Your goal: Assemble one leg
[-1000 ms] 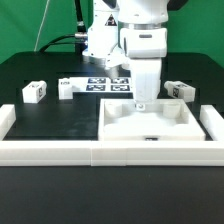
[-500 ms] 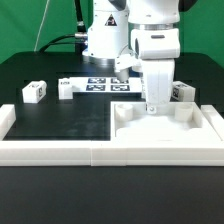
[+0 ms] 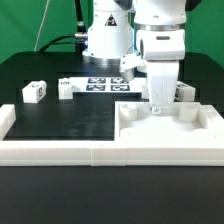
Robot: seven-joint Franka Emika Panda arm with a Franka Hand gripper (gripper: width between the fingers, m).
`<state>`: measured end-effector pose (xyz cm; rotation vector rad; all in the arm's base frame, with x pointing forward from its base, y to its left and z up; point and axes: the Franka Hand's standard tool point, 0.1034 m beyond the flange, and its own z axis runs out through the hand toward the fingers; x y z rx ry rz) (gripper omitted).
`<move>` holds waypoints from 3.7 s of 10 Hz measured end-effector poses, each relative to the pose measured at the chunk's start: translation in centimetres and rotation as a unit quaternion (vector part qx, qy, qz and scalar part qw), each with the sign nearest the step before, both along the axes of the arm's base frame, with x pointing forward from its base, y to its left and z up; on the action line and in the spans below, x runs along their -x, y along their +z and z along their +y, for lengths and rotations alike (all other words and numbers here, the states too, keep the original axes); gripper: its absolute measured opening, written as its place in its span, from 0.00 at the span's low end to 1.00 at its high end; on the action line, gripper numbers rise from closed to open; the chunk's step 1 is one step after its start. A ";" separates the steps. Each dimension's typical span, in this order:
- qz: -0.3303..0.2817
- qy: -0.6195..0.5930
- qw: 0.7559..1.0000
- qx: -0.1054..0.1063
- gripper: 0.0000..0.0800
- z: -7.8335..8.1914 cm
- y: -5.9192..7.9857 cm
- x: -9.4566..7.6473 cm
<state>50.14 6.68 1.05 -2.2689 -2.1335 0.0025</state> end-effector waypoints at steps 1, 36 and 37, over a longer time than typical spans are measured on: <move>0.000 0.000 1.000 0.000 0.17 0.0 0.0 0.0; 0.110 -0.563 0.809 0.124 0.81 7.4 3.4 7.9; 0.141 -0.559 0.796 0.184 0.81 8.0 3.6 9.1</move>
Offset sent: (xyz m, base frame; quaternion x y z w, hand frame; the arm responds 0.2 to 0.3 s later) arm 0.0000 0.0000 0.0000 0.0000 0.0000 0.0000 1.0000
